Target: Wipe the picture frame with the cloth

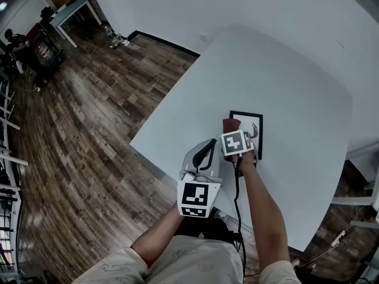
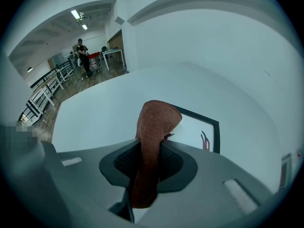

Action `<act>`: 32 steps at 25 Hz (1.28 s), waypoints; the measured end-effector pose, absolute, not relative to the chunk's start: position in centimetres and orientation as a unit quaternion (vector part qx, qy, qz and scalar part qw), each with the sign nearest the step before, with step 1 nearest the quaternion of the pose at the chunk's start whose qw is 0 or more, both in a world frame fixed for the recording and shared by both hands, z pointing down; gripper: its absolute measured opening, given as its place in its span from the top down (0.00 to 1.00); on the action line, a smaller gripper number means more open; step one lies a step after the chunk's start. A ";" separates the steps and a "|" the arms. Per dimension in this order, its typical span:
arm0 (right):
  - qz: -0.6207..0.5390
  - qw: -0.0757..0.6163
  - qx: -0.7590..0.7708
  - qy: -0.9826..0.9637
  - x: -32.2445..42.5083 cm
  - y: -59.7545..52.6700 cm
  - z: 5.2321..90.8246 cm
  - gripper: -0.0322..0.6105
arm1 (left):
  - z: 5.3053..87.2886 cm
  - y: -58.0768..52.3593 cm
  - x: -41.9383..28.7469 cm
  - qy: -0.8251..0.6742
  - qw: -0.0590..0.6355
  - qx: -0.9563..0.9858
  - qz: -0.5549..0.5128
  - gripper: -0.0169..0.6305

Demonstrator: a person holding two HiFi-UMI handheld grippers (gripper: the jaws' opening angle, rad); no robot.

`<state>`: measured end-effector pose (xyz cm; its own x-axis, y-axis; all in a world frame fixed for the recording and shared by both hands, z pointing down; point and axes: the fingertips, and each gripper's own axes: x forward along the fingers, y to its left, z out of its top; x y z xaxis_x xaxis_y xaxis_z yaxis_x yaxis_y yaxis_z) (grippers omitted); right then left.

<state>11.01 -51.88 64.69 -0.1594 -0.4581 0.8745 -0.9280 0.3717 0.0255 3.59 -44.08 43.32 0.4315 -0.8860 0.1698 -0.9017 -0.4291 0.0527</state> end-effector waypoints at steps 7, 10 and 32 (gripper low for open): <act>0.280 0.428 0.510 -0.692 14.5 -51.6 65.1 0.78 | 43.8 -44.0 3.9 -0.525 0.072 0.846 0.059 0.97; 0.287 0.432 0.525 -0.675 17.6 -51.4 65.1 0.78 | 43.8 -44.1 4.6 -0.520 0.073 0.849 0.059 0.97; 0.278 0.413 0.512 -0.700 15.1 -49.7 62.1 0.78 | 43.3 -43.8 4.5 -0.519 0.070 0.850 0.054 0.97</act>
<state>15.14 -49.68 62.13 -0.1330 -0.4873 0.8630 -0.9467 0.3204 0.0350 4.48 -43.78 43.28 0.4556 -0.8747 0.1652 -0.8900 -0.4516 0.0634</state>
